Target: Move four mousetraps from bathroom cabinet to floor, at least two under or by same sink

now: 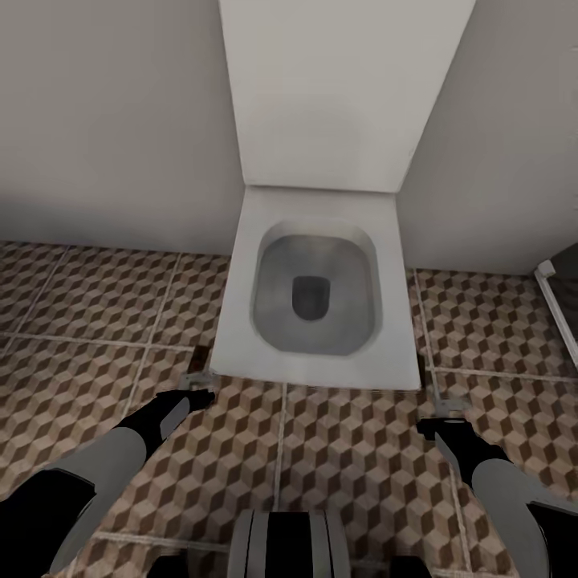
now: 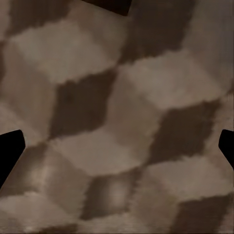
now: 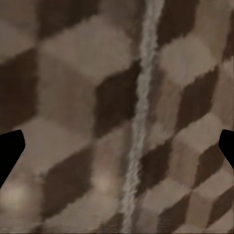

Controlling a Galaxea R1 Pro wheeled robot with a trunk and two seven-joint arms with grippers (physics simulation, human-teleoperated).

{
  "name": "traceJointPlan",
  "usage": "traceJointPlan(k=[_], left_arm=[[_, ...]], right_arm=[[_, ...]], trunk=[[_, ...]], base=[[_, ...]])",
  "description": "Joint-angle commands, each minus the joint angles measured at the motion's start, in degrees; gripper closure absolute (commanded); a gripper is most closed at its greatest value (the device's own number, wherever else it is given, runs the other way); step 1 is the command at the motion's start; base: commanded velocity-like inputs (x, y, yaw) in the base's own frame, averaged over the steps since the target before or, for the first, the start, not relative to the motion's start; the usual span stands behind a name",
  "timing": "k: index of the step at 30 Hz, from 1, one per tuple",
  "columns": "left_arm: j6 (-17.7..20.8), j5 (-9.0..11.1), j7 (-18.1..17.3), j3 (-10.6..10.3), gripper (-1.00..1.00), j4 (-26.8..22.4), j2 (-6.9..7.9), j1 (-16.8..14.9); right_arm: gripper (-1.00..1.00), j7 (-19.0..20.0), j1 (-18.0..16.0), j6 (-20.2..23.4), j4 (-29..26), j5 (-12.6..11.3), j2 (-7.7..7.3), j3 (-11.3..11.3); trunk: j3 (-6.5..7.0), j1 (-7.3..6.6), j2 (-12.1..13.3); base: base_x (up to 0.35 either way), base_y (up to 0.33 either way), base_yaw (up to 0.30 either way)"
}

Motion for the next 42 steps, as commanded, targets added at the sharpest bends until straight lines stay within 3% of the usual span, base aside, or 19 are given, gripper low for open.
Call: traceJointPlan(k=[1, 21, 42], left_arm=[[0.3, 0.6, 0.4, -0.5, -1.0, -0.2, 0.05, 0.0], [0.2, 0.6, 0.4, -0.5, -1.0, -0.2, 0.06, 0.0], [0.2, 0.6, 0.5, -0.6, -1.0, -0.2, 0.02, 0.0]], right_arm=[[-1.0, 0.0, 0.0, 0.3, -0.1, 0.6, 0.04, -0.3], [-1.0, 0.0, 0.0, 0.3, 0.0, 0.6, 0.09, -0.3], [-1.0, 0.1, 0.0, 0.3, 0.1, 0.6, 0.28, -0.2]], trunk=[[-0.03, -0.04, 0.0], [-0.03, -0.04, 0.0], [-0.03, -0.04, 0.0]], base=[[-0.296, 0.0, 0.0], [-0.316, 0.0, 0.0], [-0.03, 0.0, 0.0]])
